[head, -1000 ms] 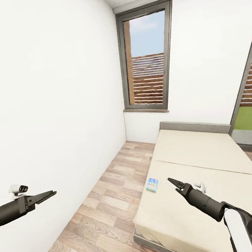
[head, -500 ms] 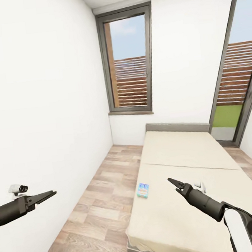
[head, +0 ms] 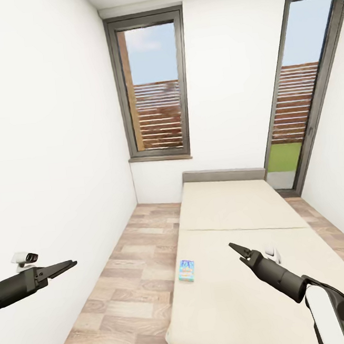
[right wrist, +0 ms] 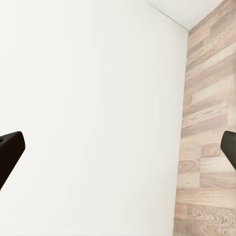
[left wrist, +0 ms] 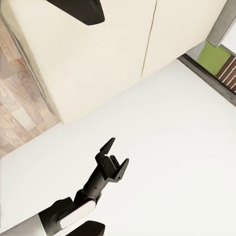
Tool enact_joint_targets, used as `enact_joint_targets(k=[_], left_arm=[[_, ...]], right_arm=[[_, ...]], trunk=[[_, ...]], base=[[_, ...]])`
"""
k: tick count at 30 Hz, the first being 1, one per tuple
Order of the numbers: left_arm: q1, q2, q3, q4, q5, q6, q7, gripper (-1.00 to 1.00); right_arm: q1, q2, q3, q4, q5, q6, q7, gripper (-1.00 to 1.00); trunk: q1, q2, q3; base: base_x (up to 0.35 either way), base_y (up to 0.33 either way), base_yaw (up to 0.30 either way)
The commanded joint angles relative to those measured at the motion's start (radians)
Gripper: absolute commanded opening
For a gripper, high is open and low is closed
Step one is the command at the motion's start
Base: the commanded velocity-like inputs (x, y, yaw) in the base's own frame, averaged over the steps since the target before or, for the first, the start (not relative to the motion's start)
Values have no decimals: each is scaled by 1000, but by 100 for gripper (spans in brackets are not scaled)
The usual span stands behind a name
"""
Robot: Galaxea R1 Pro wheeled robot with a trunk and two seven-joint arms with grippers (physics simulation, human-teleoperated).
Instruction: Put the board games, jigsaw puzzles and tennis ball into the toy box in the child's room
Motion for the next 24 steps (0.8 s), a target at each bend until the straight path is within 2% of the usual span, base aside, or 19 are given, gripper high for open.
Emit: enact_joint_targets(k=[1, 13, 19, 24], left_arm=[[0, 0, 0, 0, -1, 11, -4, 100], [0, 0, 0, 0, -1, 11, -4, 100], [0, 0, 0, 0, -1, 11, -4, 100], [0, 1, 1, 0, -1, 11, -4, 100]], right_arm=[[-1, 1, -3, 0, 6, 5, 8, 100], [-1, 0, -2, 0, 3, -10, 8, 100], [-1, 1, -2, 0, 3, -11, 8, 100], [-1, 0, -2, 1, 3, -12, 8, 100]], trunk=[[1, -1, 0], [1, -1, 0], [1, -1, 0], [1, -1, 0]], base=[[214, 159, -137], [172, 186, -56], [148, 237, -209], [128, 102, -262]])
